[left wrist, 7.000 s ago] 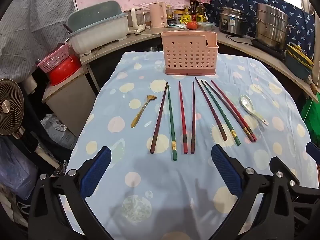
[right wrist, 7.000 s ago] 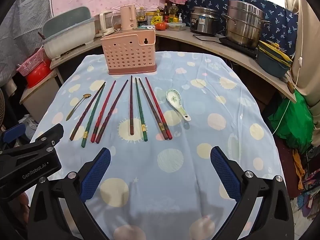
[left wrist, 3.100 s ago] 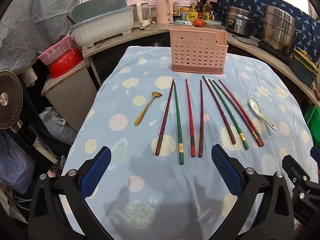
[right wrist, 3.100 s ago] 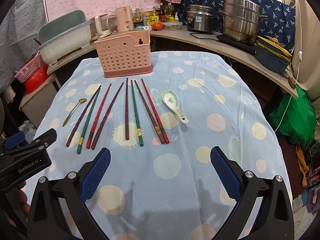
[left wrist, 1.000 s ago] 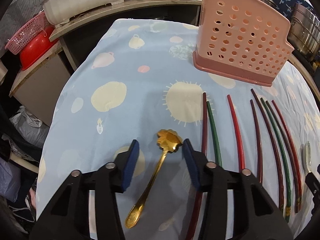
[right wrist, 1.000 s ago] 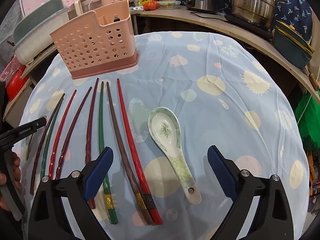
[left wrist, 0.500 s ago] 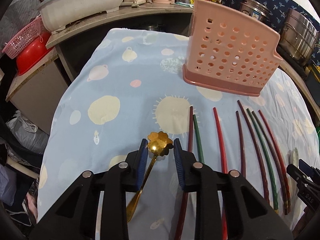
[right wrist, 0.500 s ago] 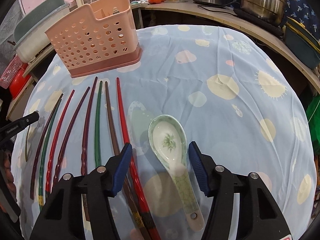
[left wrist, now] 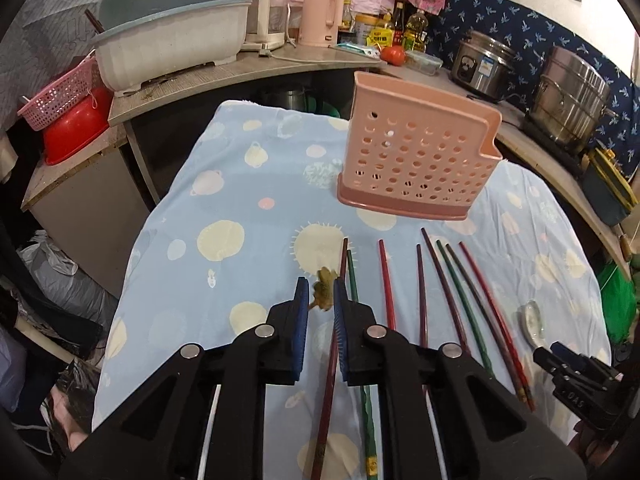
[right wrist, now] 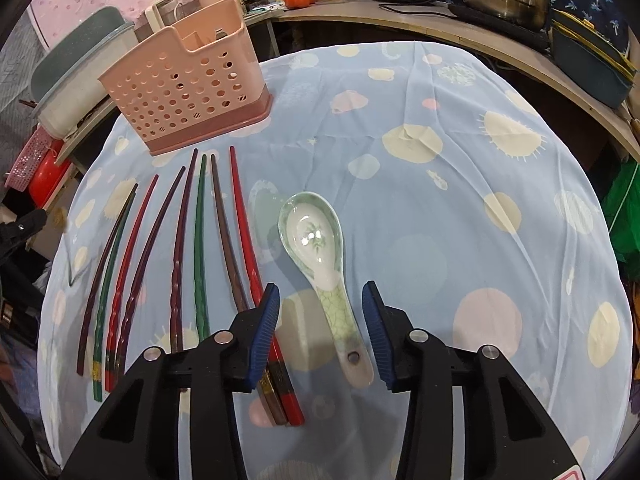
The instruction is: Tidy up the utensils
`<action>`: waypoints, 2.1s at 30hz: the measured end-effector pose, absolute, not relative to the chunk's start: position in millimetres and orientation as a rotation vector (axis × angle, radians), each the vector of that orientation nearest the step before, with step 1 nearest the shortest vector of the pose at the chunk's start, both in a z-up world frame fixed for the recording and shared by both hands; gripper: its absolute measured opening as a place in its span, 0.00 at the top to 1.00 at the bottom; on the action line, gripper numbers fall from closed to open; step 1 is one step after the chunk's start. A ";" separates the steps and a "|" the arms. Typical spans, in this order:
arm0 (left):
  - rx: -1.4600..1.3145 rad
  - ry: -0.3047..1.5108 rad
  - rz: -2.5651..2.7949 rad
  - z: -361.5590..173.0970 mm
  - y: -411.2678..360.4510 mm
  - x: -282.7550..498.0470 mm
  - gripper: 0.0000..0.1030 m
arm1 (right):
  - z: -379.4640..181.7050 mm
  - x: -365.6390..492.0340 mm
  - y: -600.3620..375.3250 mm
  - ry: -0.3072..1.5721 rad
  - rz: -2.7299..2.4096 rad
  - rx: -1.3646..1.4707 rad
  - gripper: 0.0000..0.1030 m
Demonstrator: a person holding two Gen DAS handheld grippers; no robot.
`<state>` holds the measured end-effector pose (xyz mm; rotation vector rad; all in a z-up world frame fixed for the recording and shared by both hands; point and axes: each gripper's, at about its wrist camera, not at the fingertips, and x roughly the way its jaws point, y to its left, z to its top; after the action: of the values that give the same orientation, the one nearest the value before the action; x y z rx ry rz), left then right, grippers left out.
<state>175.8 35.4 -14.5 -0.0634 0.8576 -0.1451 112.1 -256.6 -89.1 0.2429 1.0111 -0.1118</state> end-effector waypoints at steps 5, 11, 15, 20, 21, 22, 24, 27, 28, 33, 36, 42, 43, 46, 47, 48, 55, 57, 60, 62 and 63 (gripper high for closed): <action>-0.053 0.850 -0.143 -9.9 34.2 167.7 0.88 | -92.4 105.0 -257.9 1.017 -0.100 0.258 0.74; -0.045 0.886 -0.111 -26.4 37.4 174.2 0.84 | -92.2 100.9 -259.8 1.014 -0.104 0.265 0.75; -0.046 0.910 -0.097 -40.9 38.6 186.3 0.61 | -92.7 104.6 -260.4 1.016 -0.108 0.268 0.75; -0.068 0.950 -0.110 -59.3 37.5 202.3 0.51 | -96.7 109.5 -259.9 1.026 -0.103 0.276 0.74; -0.072 0.957 -0.113 -61.8 36.7 205.5 0.51 | -97.3 110.5 -259.4 1.028 -0.102 0.275 0.74; -0.070 0.961 -0.117 -63.6 34.7 207.7 0.51 | -98.0 111.2 -258.7 1.030 -0.100 0.276 0.74; -0.063 0.966 -0.129 -65.8 28.4 210.9 0.50 | -98.4 112.3 -257.5 1.031 -0.098 0.277 0.74; -0.060 0.968 -0.136 -69.0 20.4 217.8 0.50 | -97.2 113.2 -256.8 1.027 -0.097 0.276 0.74; -0.057 0.972 -0.138 -70.9 17.7 221.1 0.51 | -96.2 113.5 -256.5 1.025 -0.097 0.275 0.74; -0.032 1.005 -0.121 -87.7 11.0 236.2 0.56 | -94.9 115.4 -255.9 1.024 -0.098 0.265 0.74; -0.039 1.031 -0.127 -97.0 13.1 238.9 0.71 | -96.1 115.8 -257.2 1.028 -0.094 0.270 0.74; -0.047 1.011 -0.145 -91.4 16.2 234.2 0.92 | -97.0 112.6 -258.0 1.036 -0.080 0.283 0.74; -0.049 1.009 -0.148 -89.9 16.2 233.1 0.93 | -97.4 111.4 -257.8 1.037 -0.078 0.285 0.74; -0.054 1.006 -0.156 -85.4 15.8 228.1 0.95 | -95.7 106.7 -258.0 1.032 -0.074 0.292 0.74; -0.055 1.003 -0.160 -83.9 15.9 226.1 0.95 | -94.2 104.9 -258.7 1.026 -0.076 0.294 0.74; -0.055 0.998 -0.163 -81.6 16.1 223.4 0.95 | -92.4 102.9 -259.5 1.019 -0.077 0.297 0.74; -0.061 0.971 -0.169 -64.3 16.4 206.2 0.96 | -89.5 98.1 -262.9 1.013 -0.076 0.310 0.88; -0.061 0.963 -0.176 -59.9 18.1 202.1 0.96 | -87.5 95.8 -264.1 1.007 -0.076 0.316 0.88; -0.060 0.948 -0.183 -52.2 19.0 195.3 0.98 | -83.1 92.3 -263.6 0.995 -0.077 0.314 0.88; -0.066 0.940 -0.192 -46.8 20.1 189.9 0.98 | -78.9 90.4 -262.7 0.987 -0.073 0.309 0.88; -0.069 0.934 -0.196 -43.8 20.8 186.5 0.98 | -75.8 88.6 -261.4 0.979 -0.074 0.303 0.89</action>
<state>186.5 20.8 -43.8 -0.0690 0.9344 -0.1959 88.6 -261.4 -75.8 0.3028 0.9789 -0.0739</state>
